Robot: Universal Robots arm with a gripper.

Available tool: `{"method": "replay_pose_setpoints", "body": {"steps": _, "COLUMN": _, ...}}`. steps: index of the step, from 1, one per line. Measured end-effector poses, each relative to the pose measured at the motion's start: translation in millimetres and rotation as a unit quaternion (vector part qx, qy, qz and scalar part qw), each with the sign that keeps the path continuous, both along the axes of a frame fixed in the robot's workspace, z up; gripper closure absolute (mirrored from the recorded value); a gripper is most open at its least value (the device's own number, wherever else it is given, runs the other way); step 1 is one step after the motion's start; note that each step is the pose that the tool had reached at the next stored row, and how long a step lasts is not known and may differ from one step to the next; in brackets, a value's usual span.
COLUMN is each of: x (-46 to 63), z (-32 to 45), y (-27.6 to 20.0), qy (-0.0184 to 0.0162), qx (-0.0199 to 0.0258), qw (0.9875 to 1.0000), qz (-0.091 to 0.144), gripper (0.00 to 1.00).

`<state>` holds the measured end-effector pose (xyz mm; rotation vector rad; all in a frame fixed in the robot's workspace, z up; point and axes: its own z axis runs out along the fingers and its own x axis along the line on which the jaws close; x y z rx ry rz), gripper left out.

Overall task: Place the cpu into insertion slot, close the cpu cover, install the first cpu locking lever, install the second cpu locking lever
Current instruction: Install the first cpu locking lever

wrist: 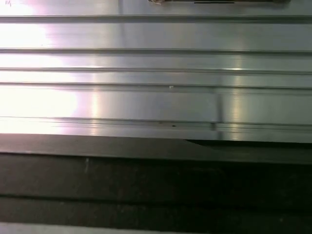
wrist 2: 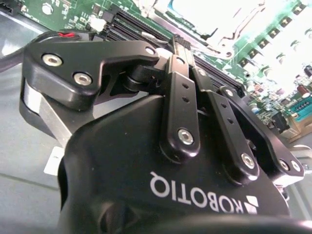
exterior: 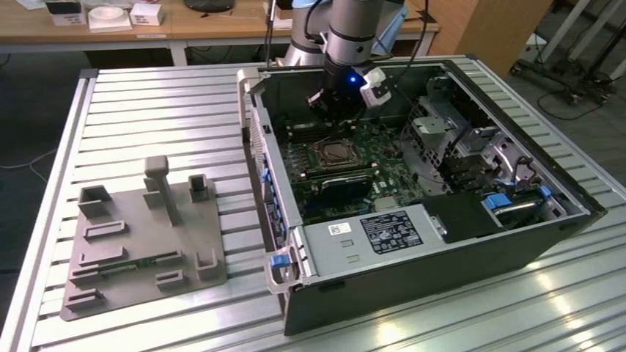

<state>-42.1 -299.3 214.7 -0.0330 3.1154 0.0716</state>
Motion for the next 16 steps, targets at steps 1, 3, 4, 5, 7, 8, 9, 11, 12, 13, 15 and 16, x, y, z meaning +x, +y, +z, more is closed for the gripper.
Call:
{"method": "replay_pose_setpoints", "body": {"steps": 1, "x": 0.5, "z": -0.5, "y": 0.1, "qy": 0.0003, "qx": -0.0001, "qw": 1.0, "qz": 0.0, "gripper": 0.89}}
{"method": "replay_pose_setpoints", "body": {"steps": 3, "x": 1.6, "z": -1.2, "y": 0.2, "qy": 0.0006, "qx": 0.0, "qw": 1.0, "qz": 0.0, "gripper": 0.89}}
{"method": "replay_pose_setpoints", "body": {"steps": 4, "x": 2.3, "z": -1.5, "y": 0.2, "qy": 0.0008, "qx": -0.0001, "qw": 1.0, "qz": -0.001, "gripper": 0.89}}
{"method": "replay_pose_setpoints", "body": {"steps": 5, "x": 3.2, "z": -1.8, "y": 0.3, "qy": 0.001, "qx": -0.0001, "qw": 1.0, "qz": -0.001, "gripper": 0.89}}
{"method": "replay_pose_setpoints", "body": {"steps": 7, "x": 5.1, "z": -2.6, "y": 0.3, "qy": 0.0014, "qx": 0.0, "qw": 1.0, "qz": -0.001, "gripper": 0.89}}
{"method": "replay_pose_setpoints", "body": {"steps": 8, "x": 6.0, "z": -3.0, "y": 0.3, "qy": 0.0016, "qx": -0.0001, "qw": 1.0, "qz": -0.001, "gripper": 0.89}}
{"method": "replay_pose_setpoints", "body": {"steps": 9, "x": 6.8, "z": -3.4, "y": 0.4, "qy": 0.0017, "qx": 0.0, "qw": 1.0, "qz": -0.001, "gripper": 0.89}}
{"method": "replay_pose_setpoints", "body": {"steps": 11, "x": 8.4, "z": -4.4, "y": 0.5, "qy": 0.0021, "qx": -0.0001, "qw": 1.0, "qz": -0.001, "gripper": 0.89}}
{"method": "replay_pose_setpoints", "body": {"steps": 12, "x": 9.0, "z": -5.0, "y": 0.5, "qy": 0.0023, "qx": 0.0, "qw": 1.0, "qz": -0.001, "gripper": 0.89}}
{"method": "replay_pose_setpoints", "body": {"steps": 13, "x": 9.4, "z": -5.5, "y": 0.6, "qy": 0.0024, "qx": 0.0, "qw": 1.0, "qz": -0.001, "gripper": 0.89}}
{"method": "replay_pose_setpoints", "body": {"steps": 15, "x": 9.7, "z": -6.2, "y": 0.5, "qy": 0.0025, "qx": -0.0001, "qw": 1.0, "qz": -0.001, "gripper": 0.89}}
{"method": "replay_pose_setpoints", "body": {"steps": 16, "x": 9.7, "z": -6.2, "y": 0.5, "qy": 0.0026, "qx": -0.0002, "qw": 1.0, "qz": -0.001, "gripper": 0.89}}
